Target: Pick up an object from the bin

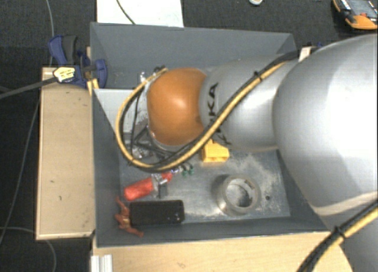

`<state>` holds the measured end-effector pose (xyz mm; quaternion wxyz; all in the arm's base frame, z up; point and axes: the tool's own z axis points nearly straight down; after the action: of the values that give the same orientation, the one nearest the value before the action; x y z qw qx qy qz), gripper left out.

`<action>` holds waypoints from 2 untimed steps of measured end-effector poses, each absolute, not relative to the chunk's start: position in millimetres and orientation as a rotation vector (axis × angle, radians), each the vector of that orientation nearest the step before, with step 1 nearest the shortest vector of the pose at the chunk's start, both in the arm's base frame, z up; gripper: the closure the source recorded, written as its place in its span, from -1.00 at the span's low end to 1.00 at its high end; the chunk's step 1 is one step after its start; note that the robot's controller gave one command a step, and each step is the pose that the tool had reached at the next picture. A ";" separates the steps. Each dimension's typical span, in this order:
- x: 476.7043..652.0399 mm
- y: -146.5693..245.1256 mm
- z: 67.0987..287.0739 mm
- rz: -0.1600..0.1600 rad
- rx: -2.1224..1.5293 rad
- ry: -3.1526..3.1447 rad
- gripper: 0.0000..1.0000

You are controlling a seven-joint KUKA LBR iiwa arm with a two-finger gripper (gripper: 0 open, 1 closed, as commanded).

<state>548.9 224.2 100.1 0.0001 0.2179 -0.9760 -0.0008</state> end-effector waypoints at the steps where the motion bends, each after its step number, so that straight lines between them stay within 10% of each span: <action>1: 544.1 223.0 70.0 0.000 1.099 -2.963 -1.00; 2: 552.2 194.2 71.0 -0.006 0.810 -3.042 1.00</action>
Offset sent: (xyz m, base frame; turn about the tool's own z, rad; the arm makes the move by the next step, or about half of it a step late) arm 0.0022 -0.0306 -0.0301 -0.0822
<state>552.2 194.2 71.0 -0.0033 0.2574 -0.9663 -0.0018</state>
